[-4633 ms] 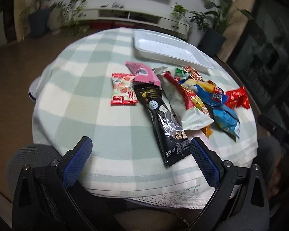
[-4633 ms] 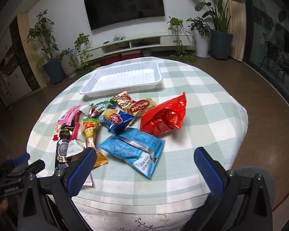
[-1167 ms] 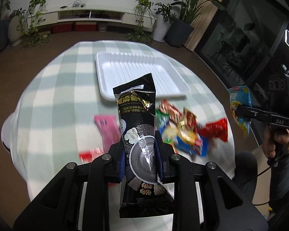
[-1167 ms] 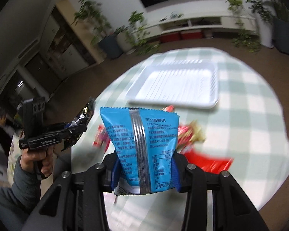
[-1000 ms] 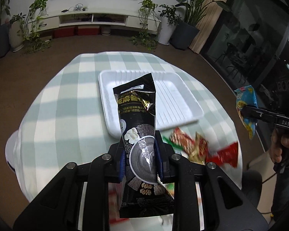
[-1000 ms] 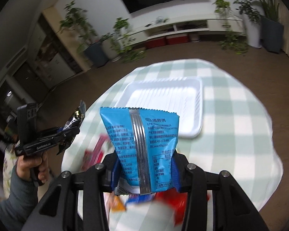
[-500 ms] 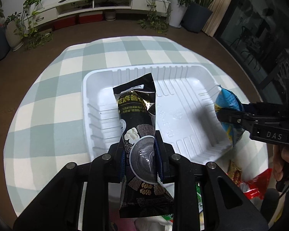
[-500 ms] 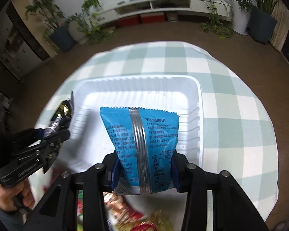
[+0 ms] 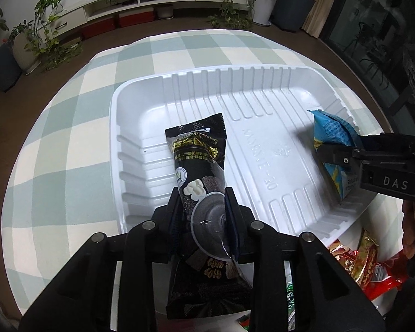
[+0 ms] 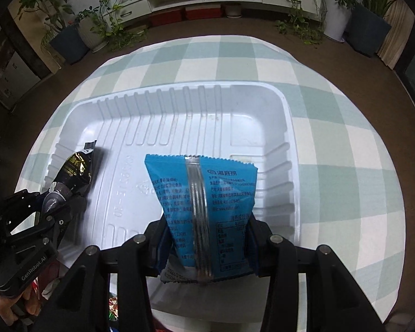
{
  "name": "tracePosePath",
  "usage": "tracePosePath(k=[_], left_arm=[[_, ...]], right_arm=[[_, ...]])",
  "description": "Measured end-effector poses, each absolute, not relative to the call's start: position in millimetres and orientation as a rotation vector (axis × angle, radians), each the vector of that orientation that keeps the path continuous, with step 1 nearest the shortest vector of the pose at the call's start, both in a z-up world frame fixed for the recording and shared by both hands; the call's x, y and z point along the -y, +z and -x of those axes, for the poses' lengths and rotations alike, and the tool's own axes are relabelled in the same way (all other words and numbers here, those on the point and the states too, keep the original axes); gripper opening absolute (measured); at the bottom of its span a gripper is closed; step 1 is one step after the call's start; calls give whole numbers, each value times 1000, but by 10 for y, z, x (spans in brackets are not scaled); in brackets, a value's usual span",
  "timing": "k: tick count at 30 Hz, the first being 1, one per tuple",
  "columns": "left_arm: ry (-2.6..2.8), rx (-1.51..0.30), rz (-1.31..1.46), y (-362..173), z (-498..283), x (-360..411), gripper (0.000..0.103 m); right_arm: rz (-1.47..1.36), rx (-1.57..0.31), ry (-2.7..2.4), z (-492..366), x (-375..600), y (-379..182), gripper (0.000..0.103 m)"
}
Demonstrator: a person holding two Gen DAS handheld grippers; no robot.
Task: Organize snacks
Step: 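Carry both packets over the white tray and open both tools to drop them, then withdraw both tools from the tray back over the snack pile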
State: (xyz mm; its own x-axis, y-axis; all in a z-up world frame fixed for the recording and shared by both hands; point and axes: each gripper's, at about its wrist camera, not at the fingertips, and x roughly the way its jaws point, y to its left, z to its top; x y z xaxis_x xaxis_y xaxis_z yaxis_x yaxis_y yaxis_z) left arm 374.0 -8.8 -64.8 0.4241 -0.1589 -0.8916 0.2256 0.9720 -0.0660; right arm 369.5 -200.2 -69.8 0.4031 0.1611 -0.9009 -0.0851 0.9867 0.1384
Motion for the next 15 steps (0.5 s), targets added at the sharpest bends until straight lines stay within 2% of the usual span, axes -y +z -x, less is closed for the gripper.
tracePosePath(k=[3,5,8,10,14,15], left_arm=[[-235,-1107,-65,-639,-3734,80,30],[-229,-1104,-62,-621,-3724,70,44],[-224,-1076,-64,-518,-3673,55,49],[-223,-1057,-67,-421,-3625,47,56],[-219,-997,-53,-145,-3460,-38,67],[-219,-974,-35,-40,-3383,-93,69]], right_arm=[[-79,-1148,150,-3679,2013,-712,54],[-79,-1144,148,-3674,2013,-703,56],[-98,-1122,141,-3653,2040,-625,63],[-106,-1101,141,-3628,2065,-540,68],[-126,-1047,158,-3497,2113,-273,70],[-136,-1022,169,-3428,2139,-167,73]])
